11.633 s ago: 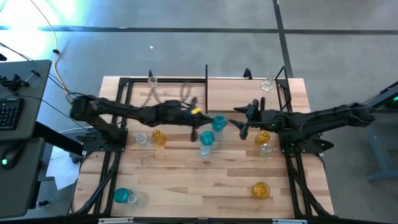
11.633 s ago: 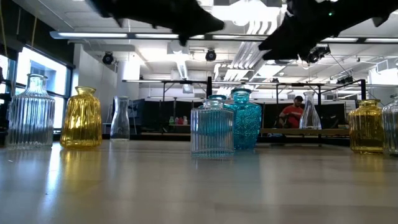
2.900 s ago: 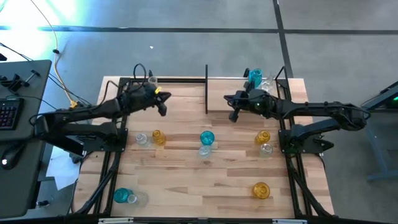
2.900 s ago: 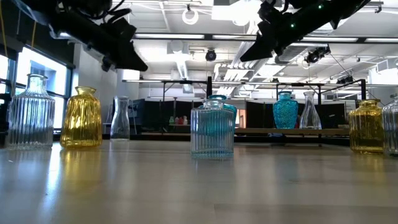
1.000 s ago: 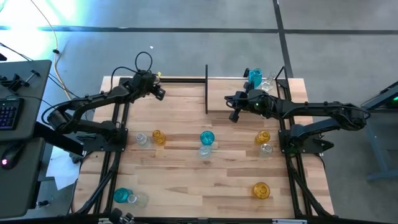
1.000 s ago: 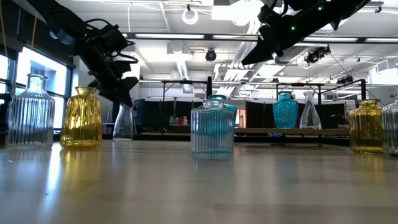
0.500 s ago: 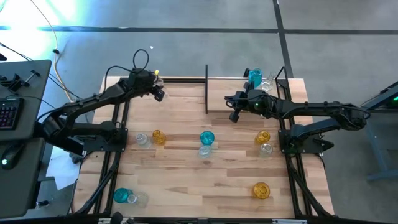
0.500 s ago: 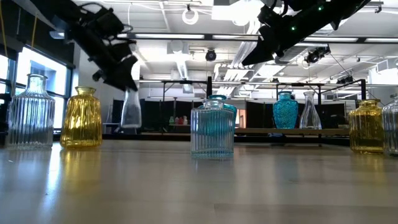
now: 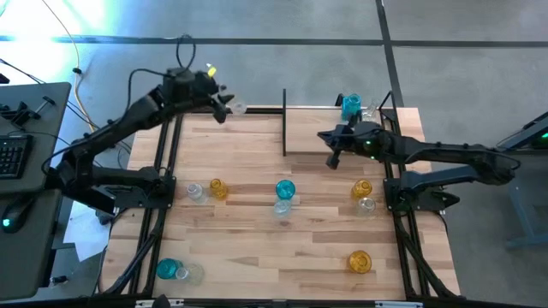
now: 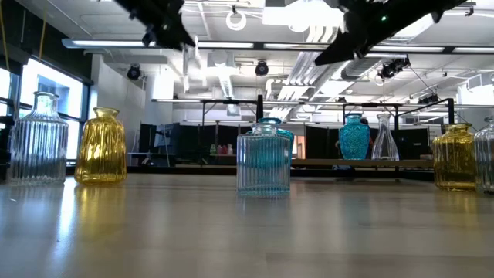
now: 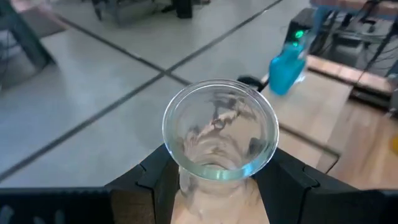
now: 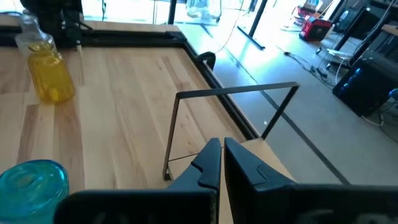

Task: Sort vases onto shelf
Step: Put the transparent vase on the shelf

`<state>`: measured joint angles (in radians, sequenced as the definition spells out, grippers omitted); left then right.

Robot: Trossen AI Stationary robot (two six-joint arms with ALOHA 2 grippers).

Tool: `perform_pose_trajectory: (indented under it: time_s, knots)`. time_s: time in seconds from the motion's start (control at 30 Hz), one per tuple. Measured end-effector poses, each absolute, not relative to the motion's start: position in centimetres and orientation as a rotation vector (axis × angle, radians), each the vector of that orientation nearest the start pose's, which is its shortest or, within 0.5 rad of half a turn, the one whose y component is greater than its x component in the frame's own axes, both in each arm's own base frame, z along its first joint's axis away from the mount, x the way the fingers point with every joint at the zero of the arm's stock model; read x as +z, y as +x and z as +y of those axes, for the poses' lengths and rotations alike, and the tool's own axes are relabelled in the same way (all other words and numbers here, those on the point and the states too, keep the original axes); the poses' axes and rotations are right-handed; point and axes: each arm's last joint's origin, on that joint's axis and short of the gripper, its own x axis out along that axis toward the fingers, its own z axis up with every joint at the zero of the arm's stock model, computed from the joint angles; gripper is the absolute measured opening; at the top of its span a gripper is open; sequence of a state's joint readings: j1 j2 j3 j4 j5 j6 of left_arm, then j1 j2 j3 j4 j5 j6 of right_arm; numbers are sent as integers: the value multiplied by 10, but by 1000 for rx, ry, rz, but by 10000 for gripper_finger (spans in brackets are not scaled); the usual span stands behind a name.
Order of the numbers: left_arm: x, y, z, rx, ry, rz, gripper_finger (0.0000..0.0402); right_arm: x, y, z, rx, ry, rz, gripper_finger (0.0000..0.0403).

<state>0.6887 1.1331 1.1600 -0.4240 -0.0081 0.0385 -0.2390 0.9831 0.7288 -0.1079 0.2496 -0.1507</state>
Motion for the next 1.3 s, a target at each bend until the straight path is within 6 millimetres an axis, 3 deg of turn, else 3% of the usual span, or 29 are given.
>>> perform_pose_trajectory:
  time_s: [0.27, 0.57, 0.73, 0.93, 1.3]
  knots:
    - [421, 225, 154, 473, -55, 317, 164, 300, 174, -50, -466, -132, 389, 0]
    - [434, 304, 146, 289, 10, 318, 164, 313, 145, -43, -477, -110, 323, 0]
    - [419, 351, 142, 178, -2, 346, 164, 316, 135, -40, -478, -112, 308, 0]
    - [378, 400, 144, 120, -46, 427, 164, 321, 120, -37, -486, -105, 264, 0]
    - [309, 450, 154, 178, -91, 493, 163, 327, 103, -35, -563, -116, 215, 0]
